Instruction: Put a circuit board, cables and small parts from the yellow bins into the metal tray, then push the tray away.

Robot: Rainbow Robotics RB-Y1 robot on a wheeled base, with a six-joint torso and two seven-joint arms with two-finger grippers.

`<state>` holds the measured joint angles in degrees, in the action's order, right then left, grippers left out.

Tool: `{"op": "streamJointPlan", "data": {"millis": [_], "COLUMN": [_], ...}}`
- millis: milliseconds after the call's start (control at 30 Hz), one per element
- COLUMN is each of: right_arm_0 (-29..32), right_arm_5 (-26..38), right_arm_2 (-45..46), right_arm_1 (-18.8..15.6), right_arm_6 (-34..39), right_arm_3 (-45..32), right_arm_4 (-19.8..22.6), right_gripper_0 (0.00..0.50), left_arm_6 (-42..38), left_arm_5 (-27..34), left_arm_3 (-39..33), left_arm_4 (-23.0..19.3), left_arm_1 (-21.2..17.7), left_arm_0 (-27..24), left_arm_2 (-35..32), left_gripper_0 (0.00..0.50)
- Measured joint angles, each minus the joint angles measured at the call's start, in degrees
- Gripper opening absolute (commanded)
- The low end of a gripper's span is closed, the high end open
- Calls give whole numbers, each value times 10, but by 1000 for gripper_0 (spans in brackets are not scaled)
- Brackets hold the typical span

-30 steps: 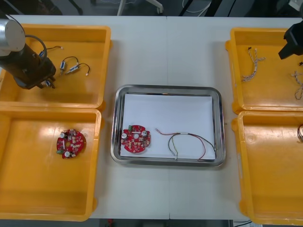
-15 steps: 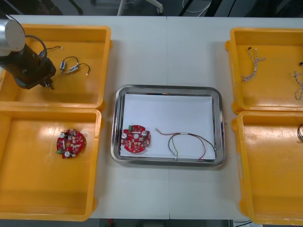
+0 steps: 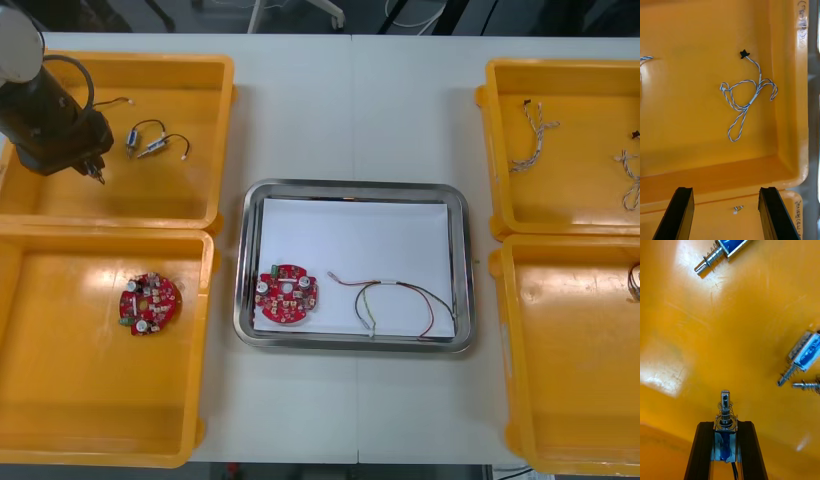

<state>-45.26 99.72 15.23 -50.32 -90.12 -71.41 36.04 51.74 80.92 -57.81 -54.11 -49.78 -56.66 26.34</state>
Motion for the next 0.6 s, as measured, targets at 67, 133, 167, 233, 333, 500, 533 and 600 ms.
{"op": "streamJointPlan", "data": {"millis": [67, 133, 167, 233, 333, 500, 533, 600], "right_arm_0": [0, 0, 0, 0, -5, -21, -25, -30], "right_arm_5": [-19, -35, -41, -51, -67, -104, -112, -125], "right_arm_2": [0, 0, 0, -4, -17, -33, -33, -33], "right_arm_1": [0, 0, 0, 0, 0, 0, 0, 1], "right_arm_6": [0, 0, 0, 0, 0, 0, 0, 0], "right_arm_3": [18, 33, 38, 44, 61, 117, 127, 146], "right_arm_4": [0, 0, 0, -2, -7, -8, -8, -10], "right_gripper_0": [500, 500, 500, 500, 500, 500, 500, 500], "left_arm_6": [0, 0, 0, 0, 0, 0, 0, 0], "left_arm_5": [20, 41, 50, 68, 95, 138, 145, 159], "left_arm_3": [-19, -39, -50, -72, -111, -185, -199, -230], "left_arm_4": [0, 0, 0, -1, -1, -3, -4, -5], "left_arm_1": [-8, -15, -18, -24, -28, -30, -30, -30], "left_arm_0": [0, 0, 0, 0, 0, 1, 1, 1], "left_arm_2": [-11, -23, -28, -37, -44, -45, -45, -45], "left_gripper_0": [0, 0, 0, 0, 0, 0, 0, 0]}}
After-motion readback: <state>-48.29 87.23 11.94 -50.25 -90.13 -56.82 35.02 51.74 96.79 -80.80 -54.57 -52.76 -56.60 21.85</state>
